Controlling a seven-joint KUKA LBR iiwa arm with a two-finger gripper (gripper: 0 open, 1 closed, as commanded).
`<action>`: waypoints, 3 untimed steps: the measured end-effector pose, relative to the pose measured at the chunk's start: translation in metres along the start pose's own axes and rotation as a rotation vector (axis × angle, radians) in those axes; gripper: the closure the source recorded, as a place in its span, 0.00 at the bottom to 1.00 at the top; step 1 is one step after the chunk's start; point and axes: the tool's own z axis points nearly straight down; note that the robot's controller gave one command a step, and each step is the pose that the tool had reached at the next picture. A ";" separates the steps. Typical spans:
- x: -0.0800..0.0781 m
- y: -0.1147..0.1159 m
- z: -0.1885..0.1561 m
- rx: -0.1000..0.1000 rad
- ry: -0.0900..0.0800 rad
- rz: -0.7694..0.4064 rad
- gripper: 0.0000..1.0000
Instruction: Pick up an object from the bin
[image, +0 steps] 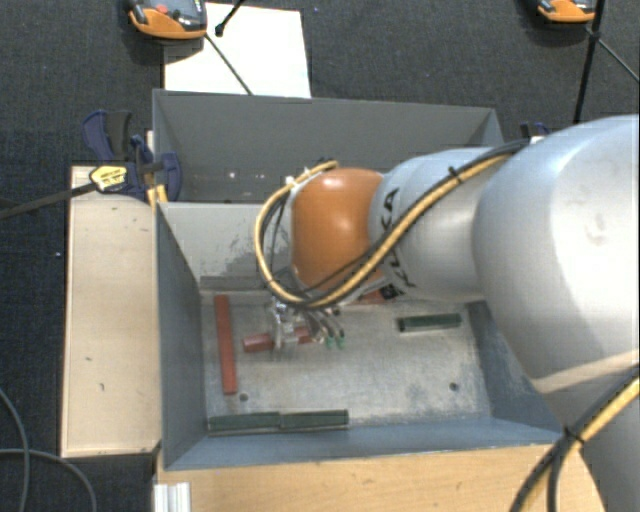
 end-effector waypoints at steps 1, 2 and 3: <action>-0.002 -0.033 -0.070 0.000 0.000 -0.013 1.00; -0.002 -0.033 -0.070 0.000 0.000 -0.011 1.00; 0.053 -0.009 -0.159 0.000 0.000 -0.012 1.00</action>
Offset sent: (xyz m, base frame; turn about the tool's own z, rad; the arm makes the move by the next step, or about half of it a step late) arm 0.0000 0.0000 0.0000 0.0000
